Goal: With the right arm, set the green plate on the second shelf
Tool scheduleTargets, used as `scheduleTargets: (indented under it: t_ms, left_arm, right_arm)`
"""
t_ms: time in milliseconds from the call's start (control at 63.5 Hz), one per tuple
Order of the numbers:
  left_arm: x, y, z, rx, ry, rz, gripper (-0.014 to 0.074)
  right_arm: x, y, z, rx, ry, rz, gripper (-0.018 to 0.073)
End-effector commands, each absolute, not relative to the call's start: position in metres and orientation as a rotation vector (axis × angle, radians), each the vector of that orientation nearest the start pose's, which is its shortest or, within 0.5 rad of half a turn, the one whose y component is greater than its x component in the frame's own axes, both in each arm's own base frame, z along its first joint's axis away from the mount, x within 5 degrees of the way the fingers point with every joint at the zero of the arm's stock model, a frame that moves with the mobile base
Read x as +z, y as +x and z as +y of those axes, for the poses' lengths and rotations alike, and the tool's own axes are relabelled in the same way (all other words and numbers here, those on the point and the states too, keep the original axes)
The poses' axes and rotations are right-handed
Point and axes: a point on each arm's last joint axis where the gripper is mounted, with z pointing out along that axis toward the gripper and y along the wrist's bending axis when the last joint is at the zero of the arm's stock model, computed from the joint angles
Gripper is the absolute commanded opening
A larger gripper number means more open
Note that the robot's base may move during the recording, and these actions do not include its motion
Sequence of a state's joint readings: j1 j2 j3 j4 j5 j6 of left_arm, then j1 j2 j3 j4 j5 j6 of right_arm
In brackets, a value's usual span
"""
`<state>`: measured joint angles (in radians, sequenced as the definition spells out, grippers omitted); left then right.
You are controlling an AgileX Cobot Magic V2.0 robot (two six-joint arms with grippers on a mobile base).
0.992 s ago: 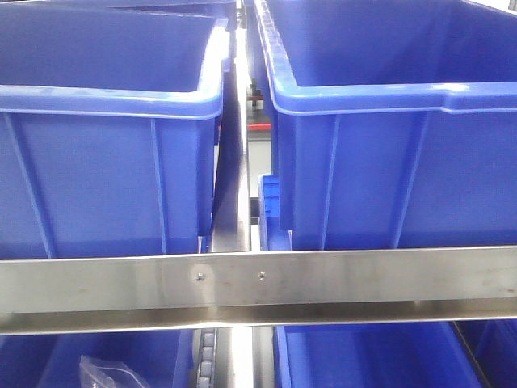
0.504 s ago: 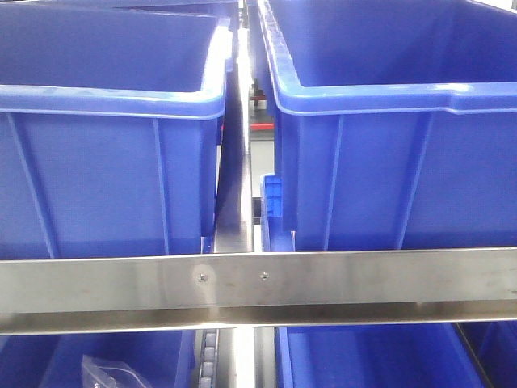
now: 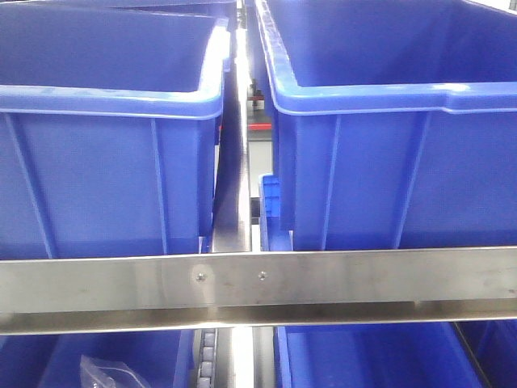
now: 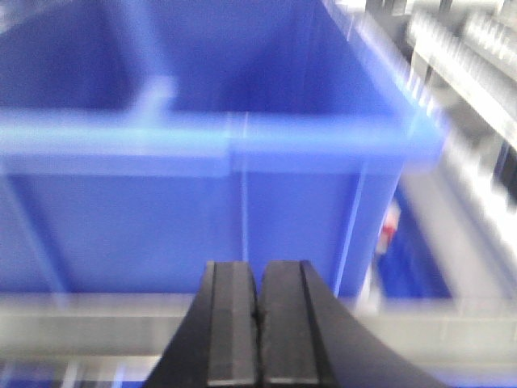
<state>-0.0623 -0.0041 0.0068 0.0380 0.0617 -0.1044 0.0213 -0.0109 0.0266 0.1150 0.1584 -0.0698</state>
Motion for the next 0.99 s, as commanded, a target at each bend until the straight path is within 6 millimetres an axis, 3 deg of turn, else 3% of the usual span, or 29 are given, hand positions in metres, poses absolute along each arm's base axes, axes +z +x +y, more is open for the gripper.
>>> scheduleTargets:
  t_ms: [0, 362, 977]
  left_arm:
    - [0.200, 0.056, -0.004, -0.110, -0.008, 1.490, 0.0131]
    - [0.200, 0.056, -0.004, -0.110, -0.008, 1.490, 0.0131]
    - [0.200, 0.056, -0.004, -0.110, -0.008, 1.490, 0.0131]
  right_arm:
    - [0.198, 0.056, 0.002, 0.053, 0.009, 1.617, 0.0030]
    - [0.213, 0.056, 0.001, 0.033, 0.009, 1.462, 0.0030]
    - [0.213, 0.056, 0.001, 0.043, 0.015, 1.459, 0.0030]
